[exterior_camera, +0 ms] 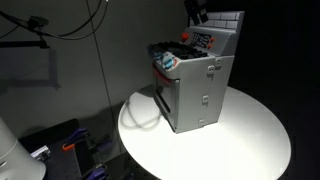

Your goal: Press the top button on the right side of the stove

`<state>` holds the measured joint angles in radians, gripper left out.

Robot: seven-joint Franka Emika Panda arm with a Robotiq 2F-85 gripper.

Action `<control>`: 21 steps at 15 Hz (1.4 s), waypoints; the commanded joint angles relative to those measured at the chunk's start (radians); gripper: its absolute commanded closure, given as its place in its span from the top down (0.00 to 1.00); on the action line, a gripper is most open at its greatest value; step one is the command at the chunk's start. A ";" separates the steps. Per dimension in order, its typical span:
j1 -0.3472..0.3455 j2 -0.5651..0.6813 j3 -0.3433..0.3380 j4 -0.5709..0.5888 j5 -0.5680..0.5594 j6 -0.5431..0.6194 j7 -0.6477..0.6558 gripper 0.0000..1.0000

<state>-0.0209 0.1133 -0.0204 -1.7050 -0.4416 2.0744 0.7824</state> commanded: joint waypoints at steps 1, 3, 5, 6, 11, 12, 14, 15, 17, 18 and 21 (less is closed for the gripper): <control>0.011 0.046 -0.026 0.041 -0.015 0.007 0.035 1.00; 0.012 0.064 -0.034 0.048 -0.009 0.013 0.038 1.00; 0.014 0.083 -0.042 0.059 -0.009 0.013 0.044 1.00; 0.014 0.093 -0.047 0.067 -0.009 0.012 0.047 1.00; 0.017 0.136 -0.066 0.107 0.001 0.016 0.055 1.00; 0.019 0.145 -0.069 0.117 0.001 0.015 0.057 1.00; 0.021 0.159 -0.074 0.133 0.003 0.014 0.057 1.00; 0.022 0.166 -0.076 0.141 0.004 0.013 0.057 1.00; 0.025 0.176 -0.080 0.153 0.006 0.011 0.057 1.00; 0.026 0.182 -0.082 0.159 0.006 0.010 0.058 1.00; 0.029 0.192 -0.088 0.168 0.009 0.007 0.059 1.00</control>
<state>-0.0073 0.2760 -0.0885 -1.5860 -0.4425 2.0925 0.8288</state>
